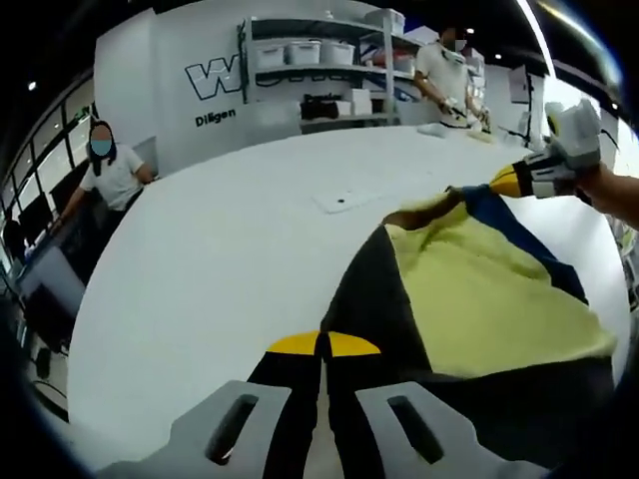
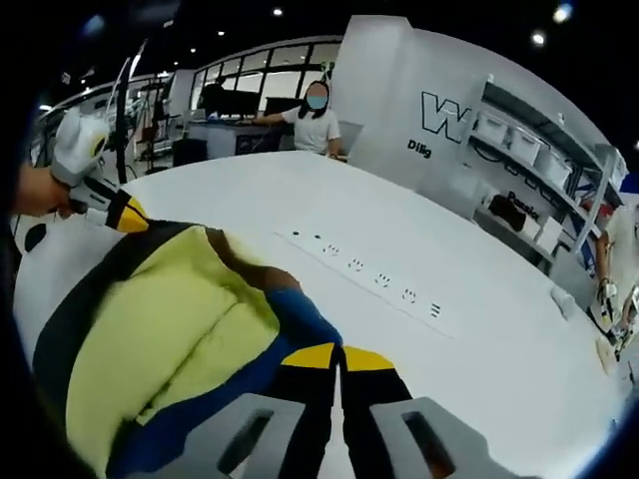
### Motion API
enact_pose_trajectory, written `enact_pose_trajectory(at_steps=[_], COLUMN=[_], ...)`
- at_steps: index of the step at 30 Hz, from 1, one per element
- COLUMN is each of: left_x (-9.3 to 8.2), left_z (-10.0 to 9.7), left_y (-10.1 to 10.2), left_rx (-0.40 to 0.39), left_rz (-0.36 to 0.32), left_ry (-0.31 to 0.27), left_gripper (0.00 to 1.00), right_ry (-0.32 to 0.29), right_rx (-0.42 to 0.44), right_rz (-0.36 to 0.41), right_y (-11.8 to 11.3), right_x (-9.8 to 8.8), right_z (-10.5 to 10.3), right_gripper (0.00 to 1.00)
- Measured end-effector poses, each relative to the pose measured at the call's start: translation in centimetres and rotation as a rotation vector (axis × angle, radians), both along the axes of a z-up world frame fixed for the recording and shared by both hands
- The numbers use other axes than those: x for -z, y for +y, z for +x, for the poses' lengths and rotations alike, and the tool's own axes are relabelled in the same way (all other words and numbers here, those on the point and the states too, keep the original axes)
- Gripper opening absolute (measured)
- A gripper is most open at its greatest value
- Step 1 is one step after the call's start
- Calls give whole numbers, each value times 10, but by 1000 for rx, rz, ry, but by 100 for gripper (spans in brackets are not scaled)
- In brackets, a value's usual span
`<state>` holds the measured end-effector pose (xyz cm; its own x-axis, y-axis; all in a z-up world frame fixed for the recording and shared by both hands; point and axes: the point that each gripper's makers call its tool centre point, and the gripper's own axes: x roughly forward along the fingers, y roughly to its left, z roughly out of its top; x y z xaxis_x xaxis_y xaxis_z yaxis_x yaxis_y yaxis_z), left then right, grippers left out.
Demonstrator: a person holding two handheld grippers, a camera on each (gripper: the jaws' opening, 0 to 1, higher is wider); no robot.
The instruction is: Fold the garment on the visible template until the final outline fits inside the template.
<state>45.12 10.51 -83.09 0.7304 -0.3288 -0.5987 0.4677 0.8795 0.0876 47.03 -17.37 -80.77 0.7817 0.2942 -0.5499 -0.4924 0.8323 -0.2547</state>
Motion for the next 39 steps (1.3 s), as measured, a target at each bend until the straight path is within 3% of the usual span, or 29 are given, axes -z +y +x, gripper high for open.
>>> enact_pose_trajectory(at_steps=[7,10,13,19,23,29,32,33,39], left_x=[-13,-28,-39,-39,-19,13,22,26,28], left_z=[3,3,-5,-29,-51,-67,-70,-70,-73], left_y=[7,4,1,1,-1,-2,-3,-3,-8], left_rx=[-13,-10,33,90,144,162,173,172,184], left_rz=[11,-5,10,10,50,89,110,110,125], left_ry=[-44,-95,-143,-171,-133,-67,-48,-35,-31], left_gripper=[0,0,0,0,0,0,0,0,0], right_ry=[-27,-93,-127,-139,-95,41,74,116,140], right_rx=[33,24,-3,-61,-116,-158,-155,-155,-155], right_rz=[1,12,4,-6,-18,-65,-69,-66,-65], right_y=[-15,-12,-12,-16,-13,-12,-12,-11,-9], right_x=[-7,-21,-25,-16,-1,36,43,51,57], right_z=[-4,-10,-22,-53,-73,-89,-90,-92,-92], right_gripper=[0,0,0,0,0,0,0,0,0])
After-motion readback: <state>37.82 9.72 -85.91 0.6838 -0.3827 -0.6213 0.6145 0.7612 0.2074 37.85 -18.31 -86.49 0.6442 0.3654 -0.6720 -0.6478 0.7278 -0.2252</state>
